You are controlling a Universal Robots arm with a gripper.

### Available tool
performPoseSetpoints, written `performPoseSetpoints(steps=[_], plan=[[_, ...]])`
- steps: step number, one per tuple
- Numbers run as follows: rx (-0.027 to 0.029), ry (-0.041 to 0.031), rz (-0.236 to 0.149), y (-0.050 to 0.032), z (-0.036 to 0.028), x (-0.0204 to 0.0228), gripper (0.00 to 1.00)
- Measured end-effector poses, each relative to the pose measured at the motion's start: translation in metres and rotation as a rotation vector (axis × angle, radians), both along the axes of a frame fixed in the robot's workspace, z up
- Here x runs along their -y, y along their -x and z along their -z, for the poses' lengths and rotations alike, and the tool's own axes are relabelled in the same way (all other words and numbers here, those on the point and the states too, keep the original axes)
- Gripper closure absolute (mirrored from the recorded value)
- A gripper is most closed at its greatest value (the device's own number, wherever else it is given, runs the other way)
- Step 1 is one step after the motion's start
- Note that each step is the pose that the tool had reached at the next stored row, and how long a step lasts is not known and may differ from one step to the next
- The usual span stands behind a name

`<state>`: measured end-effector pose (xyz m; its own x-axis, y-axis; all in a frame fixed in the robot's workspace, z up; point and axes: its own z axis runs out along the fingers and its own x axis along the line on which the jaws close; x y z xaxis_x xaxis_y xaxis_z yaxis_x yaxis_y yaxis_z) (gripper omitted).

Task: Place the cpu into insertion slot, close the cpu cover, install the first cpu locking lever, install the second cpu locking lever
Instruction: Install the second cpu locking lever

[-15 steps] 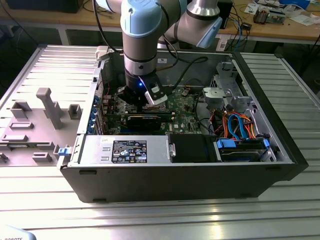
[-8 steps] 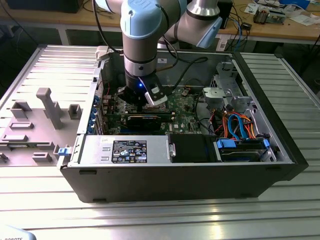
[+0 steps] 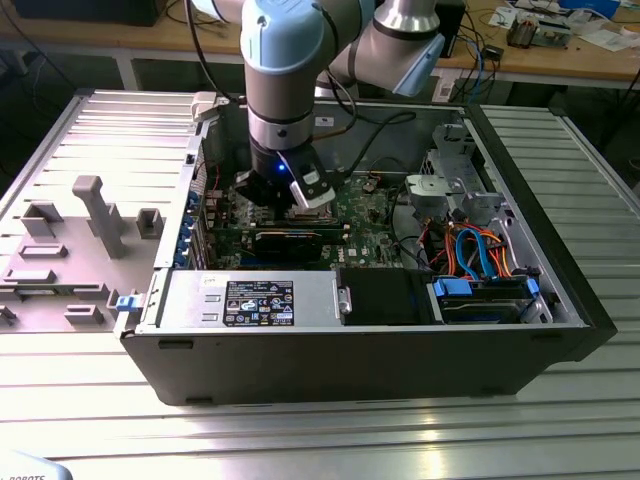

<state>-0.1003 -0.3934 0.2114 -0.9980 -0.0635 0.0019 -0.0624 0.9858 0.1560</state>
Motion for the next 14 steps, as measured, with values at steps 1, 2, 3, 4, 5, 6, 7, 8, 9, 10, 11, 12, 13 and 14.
performPoseSetpoints(steps=[1, 2, 3, 4, 5, 6, 7, 8, 9, 10, 11, 12, 13, 14], plan=[[-0.0001, 0.0002, 0.000, 0.0001, -0.0042, 0.0000, 0.89], [-0.0003, 0.0005, 0.000, 0.0001, -0.0072, 0.0000, 0.89], [-0.0002, 0.0003, 0.000, 0.0001, -0.0106, 0.0000, 0.89], [-0.0003, 0.0004, 0.000, 0.0001, -0.0135, 0.0000, 0.89], [-0.0003, 0.0005, 0.000, 0.0002, -0.0152, 0.0000, 0.89], [-0.0002, 0.0003, 0.000, 0.0001, -0.0152, 0.0000, 0.89], [-0.0001, 0.0001, 0.000, 0.0001, -0.0153, 0.0000, 0.89], [-0.0001, 0.0003, 0.000, 0.0001, -0.0155, 0.0000, 0.89], [-0.0002, 0.0003, 0.000, 0.0001, -0.0157, 0.0000, 0.89], [-0.0002, 0.0003, 0.000, 0.0001, -0.0157, 0.0000, 0.89], [-0.0002, 0.0004, 0.000, 0.0001, -0.0162, 0.0000, 0.89], [-0.0002, 0.0004, 0.000, 0.0001, -0.0166, 0.0000, 0.89], [-0.0003, 0.0004, 0.000, 0.0001, -0.0166, 0.0000, 0.89], [-0.0003, 0.0004, 0.000, 0.0001, -0.0167, 0.0000, 0.89]])
